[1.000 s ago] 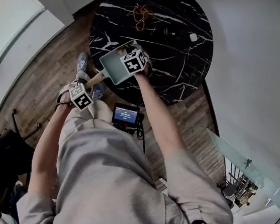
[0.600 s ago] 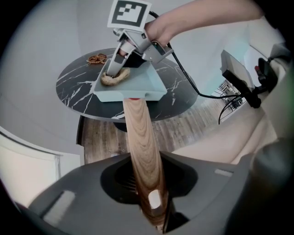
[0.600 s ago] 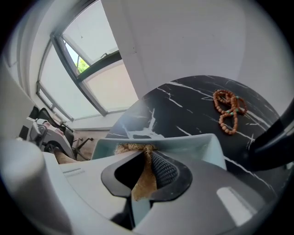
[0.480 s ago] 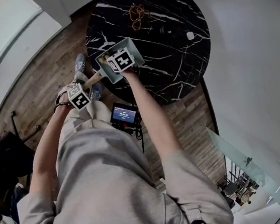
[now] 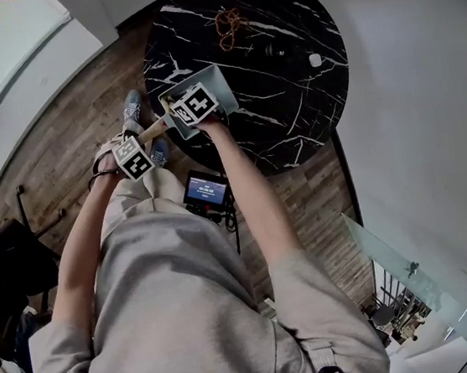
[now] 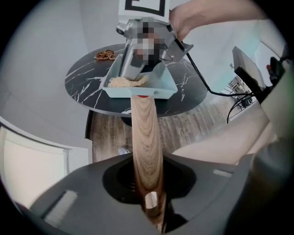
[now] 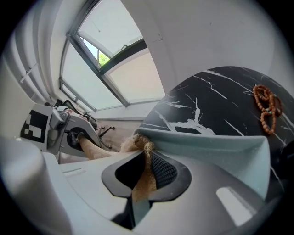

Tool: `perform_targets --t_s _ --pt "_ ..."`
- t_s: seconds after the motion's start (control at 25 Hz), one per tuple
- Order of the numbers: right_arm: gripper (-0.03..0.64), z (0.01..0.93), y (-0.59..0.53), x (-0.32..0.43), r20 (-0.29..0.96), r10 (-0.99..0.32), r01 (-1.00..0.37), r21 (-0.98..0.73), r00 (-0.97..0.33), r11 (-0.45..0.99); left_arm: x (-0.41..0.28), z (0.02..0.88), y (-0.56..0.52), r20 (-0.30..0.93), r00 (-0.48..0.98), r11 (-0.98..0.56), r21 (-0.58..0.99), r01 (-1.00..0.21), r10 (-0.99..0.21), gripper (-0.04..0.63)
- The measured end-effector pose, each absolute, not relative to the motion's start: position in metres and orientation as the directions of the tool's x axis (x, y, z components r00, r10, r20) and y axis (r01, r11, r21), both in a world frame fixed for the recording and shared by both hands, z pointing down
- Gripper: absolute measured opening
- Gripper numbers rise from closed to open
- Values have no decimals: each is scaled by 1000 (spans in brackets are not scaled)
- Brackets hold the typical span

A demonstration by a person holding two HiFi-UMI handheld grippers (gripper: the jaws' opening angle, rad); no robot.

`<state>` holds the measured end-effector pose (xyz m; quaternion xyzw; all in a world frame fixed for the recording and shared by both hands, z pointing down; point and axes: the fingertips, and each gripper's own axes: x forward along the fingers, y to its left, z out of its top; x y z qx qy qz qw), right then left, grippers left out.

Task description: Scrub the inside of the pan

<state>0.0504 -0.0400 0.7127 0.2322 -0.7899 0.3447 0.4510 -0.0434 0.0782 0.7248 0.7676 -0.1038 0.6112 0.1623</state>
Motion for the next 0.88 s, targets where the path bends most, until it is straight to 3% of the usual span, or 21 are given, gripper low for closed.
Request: perform_targets --t_s 0.36,0.52,0.88 --pt "57 714 11 68 921 101 -546 -309 -377 779 -45 725 76 976 211 -923 120 -364 44 66" --pt "57 713 22 69 933 110 -464 -270 -343 843 -46 725 76 977 207 -926 121 -359 48 66" --pt "63 710 14 96 962 -77 -509 -70 -262 858 -45 724 75 976 213 -928 119 -352 44 66"
